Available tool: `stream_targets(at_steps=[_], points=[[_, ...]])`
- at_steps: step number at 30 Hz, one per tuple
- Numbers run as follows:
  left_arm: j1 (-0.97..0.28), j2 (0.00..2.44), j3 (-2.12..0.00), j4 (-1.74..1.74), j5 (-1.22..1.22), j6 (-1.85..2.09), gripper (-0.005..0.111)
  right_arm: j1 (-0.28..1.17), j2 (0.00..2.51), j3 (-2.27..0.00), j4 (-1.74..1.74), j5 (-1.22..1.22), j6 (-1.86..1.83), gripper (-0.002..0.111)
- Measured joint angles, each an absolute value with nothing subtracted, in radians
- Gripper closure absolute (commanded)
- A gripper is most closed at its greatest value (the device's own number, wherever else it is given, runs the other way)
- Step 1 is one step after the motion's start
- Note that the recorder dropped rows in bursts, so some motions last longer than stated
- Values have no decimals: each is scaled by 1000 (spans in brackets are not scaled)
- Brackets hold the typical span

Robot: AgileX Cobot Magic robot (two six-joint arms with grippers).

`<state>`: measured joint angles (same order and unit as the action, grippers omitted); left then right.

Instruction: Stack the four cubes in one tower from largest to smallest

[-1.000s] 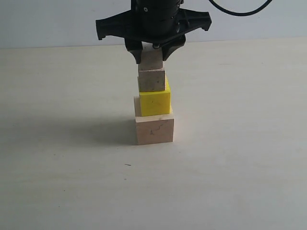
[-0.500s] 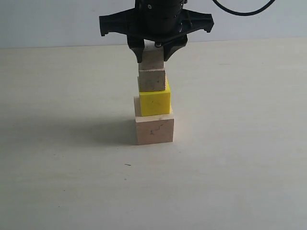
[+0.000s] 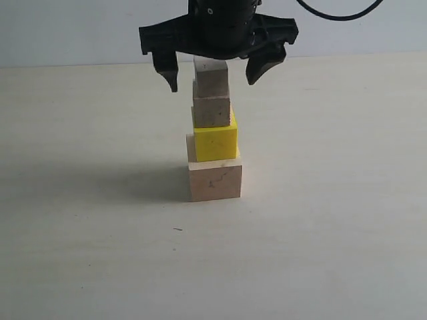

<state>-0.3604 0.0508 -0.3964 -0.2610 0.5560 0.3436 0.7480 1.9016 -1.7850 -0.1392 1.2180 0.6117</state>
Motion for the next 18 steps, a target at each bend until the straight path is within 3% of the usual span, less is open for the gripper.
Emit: stream_targets(at_steps=[8,11,16,18], points=[[-360,51,-396,-261,556,344,106,748,1738,-1785,-194,1199,557,4],[-360,51,-396,-261,556,344,106,748,1641,-1785,-221,1213,489,12],[-360,51,-396,-261,556,344,106,748,1542,-1785,-291,1217,410,49],[-360,51,-396,-261,556,344,106,748,1507,-1785,-306,1218,369,72]])
